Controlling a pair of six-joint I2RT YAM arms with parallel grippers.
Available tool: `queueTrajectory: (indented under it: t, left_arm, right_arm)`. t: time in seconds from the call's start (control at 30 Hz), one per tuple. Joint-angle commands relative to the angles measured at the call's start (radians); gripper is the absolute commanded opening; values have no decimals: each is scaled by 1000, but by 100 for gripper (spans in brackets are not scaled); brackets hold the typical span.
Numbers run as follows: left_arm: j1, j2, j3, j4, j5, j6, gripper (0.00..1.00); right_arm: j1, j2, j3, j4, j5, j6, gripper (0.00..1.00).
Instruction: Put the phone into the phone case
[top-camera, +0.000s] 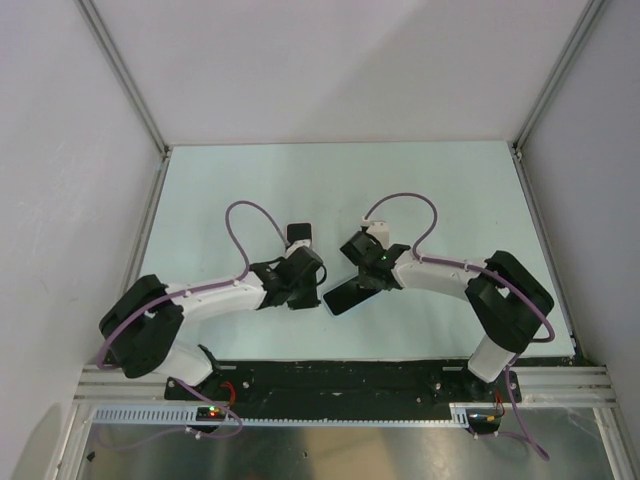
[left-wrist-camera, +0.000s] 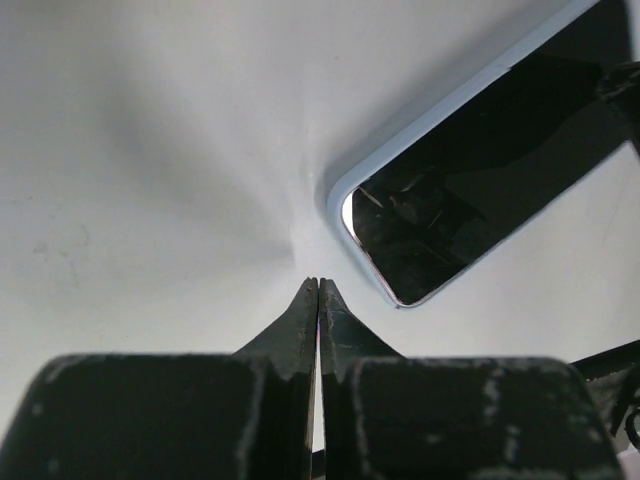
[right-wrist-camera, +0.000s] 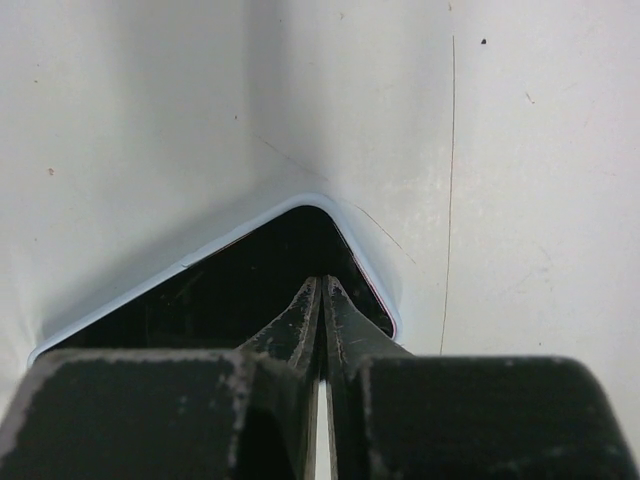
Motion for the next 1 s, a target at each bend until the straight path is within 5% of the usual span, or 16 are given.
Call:
queueTrajectory:
  t: [0.0,0.07,0.27,0.47,0.97]
  left_arm:
    - [8,2,73,18,14,57,3]
    - [4,18,106,18,44,105,7]
    - [-26,78,225,2,55,272,46]
    - [-63,185,363,-31,74,419,73]
    - [-99,326,476,-138,53,655,88]
  right_arm:
    - [-28,24,-68,-155,-101,10,6]
    - [-58,-19,-62,-136,-139,-7,7]
    - [-119,-98,-58,-113,-210,-43,7]
    - [-136,-104,-106,-100,-221,-62,8]
    - [-150,-75,-196,8,-315,-72,21]
